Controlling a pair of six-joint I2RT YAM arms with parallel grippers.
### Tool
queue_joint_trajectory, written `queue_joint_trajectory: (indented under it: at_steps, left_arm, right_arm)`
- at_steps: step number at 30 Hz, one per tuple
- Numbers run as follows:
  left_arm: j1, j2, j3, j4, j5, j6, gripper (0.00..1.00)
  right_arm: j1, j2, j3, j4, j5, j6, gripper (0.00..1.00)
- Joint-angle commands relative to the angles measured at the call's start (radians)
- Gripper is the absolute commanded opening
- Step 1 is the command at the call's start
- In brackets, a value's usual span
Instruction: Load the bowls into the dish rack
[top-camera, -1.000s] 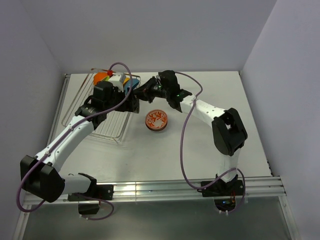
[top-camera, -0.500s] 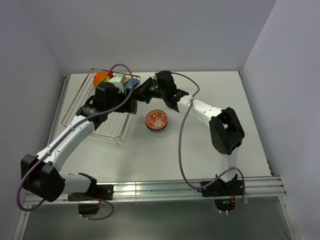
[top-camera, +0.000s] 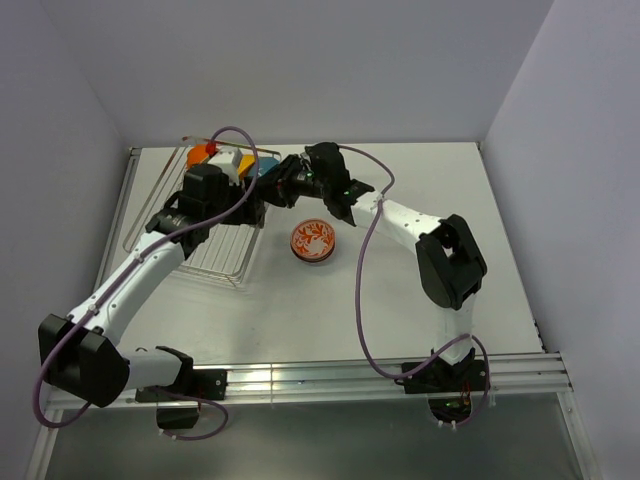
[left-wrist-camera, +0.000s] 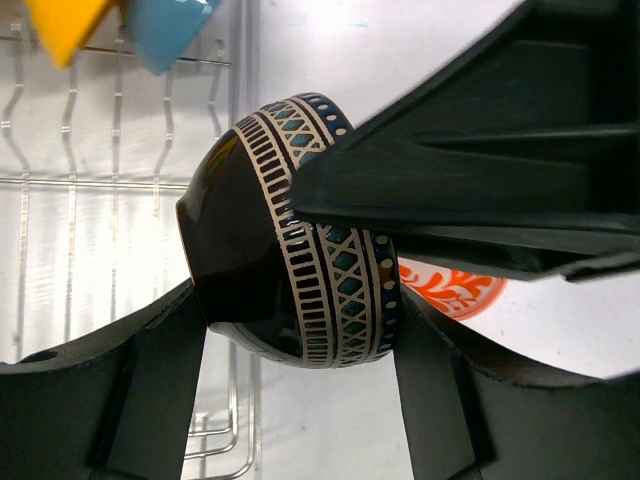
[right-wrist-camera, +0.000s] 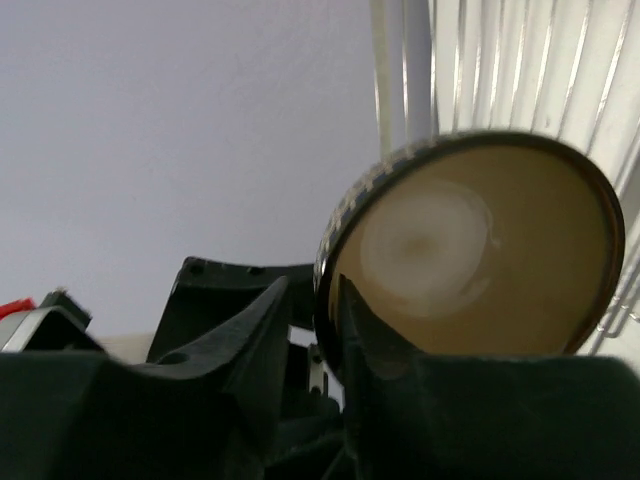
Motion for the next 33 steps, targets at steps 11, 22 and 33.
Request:
queue_joint_trajectory:
  at_steps: [11,22,33]
  left_arm:
    - [0.094,-0.081,0.074,-0.019,-0.117,0.049,0.00]
    - [0.261,-0.075,0.100,-0.131,-0.144,0.306,0.00]
    - [0.261,0.083,0.130,-0.123,-0.350,0.588,0.00]
  right_arm:
    - [0.013,-0.055,0.051,0.069,-0.039,-0.022,0.83]
    - [-0.079,-0.136,0.054,-0.094,-0.022,-0.336,1.00]
    - [-0.216,-0.156,0.039,-0.224,-0.173,-0.526,1.00]
